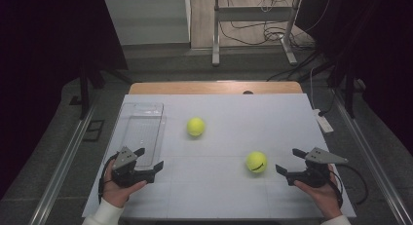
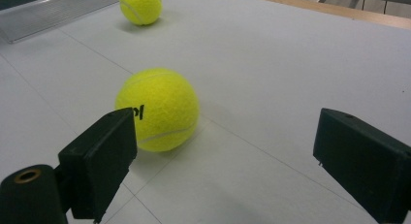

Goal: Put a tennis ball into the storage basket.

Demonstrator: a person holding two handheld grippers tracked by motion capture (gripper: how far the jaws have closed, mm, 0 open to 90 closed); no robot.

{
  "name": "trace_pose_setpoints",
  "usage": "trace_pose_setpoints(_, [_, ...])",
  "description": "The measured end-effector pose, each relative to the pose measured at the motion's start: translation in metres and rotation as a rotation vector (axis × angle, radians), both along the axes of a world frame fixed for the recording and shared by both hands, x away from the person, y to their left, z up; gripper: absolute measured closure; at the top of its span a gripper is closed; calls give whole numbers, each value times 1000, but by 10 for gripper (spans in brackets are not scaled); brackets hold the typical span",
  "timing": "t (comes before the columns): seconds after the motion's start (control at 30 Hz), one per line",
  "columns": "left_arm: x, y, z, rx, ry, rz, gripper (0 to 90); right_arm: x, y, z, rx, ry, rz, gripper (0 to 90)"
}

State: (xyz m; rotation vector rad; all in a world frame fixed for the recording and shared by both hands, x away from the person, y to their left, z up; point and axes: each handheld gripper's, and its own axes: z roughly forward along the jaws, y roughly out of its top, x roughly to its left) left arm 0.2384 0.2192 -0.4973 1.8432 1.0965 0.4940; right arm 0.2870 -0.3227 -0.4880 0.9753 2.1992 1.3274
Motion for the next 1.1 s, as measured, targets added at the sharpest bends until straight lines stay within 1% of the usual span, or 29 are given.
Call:
trace_pose_setpoints(0.23, [1, 0, -1, -1, 4, 5, 137, 1, 0, -2, -1, 8, 3, 90])
trace_pose_setpoints(0.5, [3, -3, 3, 9, 3, -3, 136, 2, -1, -4, -3, 14, 4, 96])
trace_pose_setpoints(0.73, [6, -6, 6, 15, 6, -4, 136, 3, -2, -5, 17, 24, 3, 97])
trace_pose_setpoints(0.9, [7, -7, 8, 13, 10, -2, 136, 2, 0, -5, 13, 22, 9, 97])
trace_pose_setpoints(1.07, [9, -9, 13, 11, 12, -15, 136, 2, 0, -5, 7, 19, 5, 98])
trace_pose_setpoints(1.1, [10, -10, 14, 16, 19, -23, 135, 2, 0, -5, 7, 19, 5, 98])
